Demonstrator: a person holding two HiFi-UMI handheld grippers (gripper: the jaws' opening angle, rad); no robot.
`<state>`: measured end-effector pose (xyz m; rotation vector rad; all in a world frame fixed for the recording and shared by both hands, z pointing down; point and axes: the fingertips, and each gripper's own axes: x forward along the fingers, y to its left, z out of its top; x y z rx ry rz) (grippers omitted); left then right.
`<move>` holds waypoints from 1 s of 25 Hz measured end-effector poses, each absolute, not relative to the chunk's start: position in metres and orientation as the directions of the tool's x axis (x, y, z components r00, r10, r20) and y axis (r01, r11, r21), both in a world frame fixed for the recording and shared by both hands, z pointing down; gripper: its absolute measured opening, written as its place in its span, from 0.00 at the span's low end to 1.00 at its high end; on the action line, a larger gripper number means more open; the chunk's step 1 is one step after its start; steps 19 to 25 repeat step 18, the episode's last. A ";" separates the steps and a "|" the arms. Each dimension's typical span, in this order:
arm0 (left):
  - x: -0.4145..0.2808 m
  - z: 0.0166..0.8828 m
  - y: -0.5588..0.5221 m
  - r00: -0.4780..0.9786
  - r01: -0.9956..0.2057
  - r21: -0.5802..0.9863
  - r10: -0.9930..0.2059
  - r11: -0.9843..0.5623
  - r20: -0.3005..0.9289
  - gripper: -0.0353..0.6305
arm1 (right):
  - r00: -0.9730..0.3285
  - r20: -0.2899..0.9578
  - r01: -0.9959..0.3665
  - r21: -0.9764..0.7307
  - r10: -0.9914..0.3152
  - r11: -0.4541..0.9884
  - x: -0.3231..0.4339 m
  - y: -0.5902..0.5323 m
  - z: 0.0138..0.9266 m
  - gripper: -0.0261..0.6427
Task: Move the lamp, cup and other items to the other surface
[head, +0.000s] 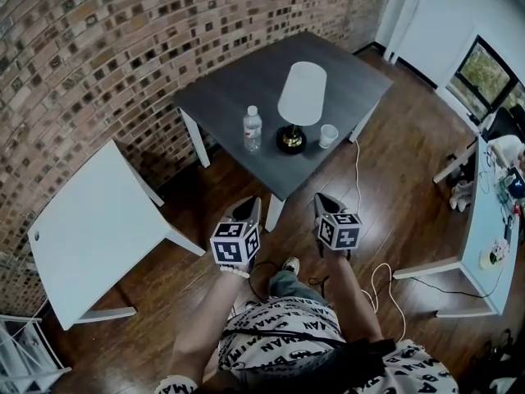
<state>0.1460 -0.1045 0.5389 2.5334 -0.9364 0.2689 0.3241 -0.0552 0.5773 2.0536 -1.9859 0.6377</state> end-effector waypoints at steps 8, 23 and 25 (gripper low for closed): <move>0.158 0.530 -0.122 0.745 -0.668 0.325 -0.599 -0.670 0.295 0.05 | -0.022 0.436 -0.992 -0.121 -0.900 -0.034 0.333 -0.074 0.569 0.04; 0.170 0.536 -0.117 0.743 -0.669 0.326 -0.595 -0.668 0.307 0.05 | -0.030 0.446 -0.992 -0.121 -0.894 -0.027 0.338 -0.069 0.574 0.04; 0.170 0.536 -0.117 0.743 -0.669 0.326 -0.595 -0.668 0.307 0.05 | -0.030 0.446 -0.992 -0.121 -0.894 -0.027 0.338 -0.069 0.574 0.04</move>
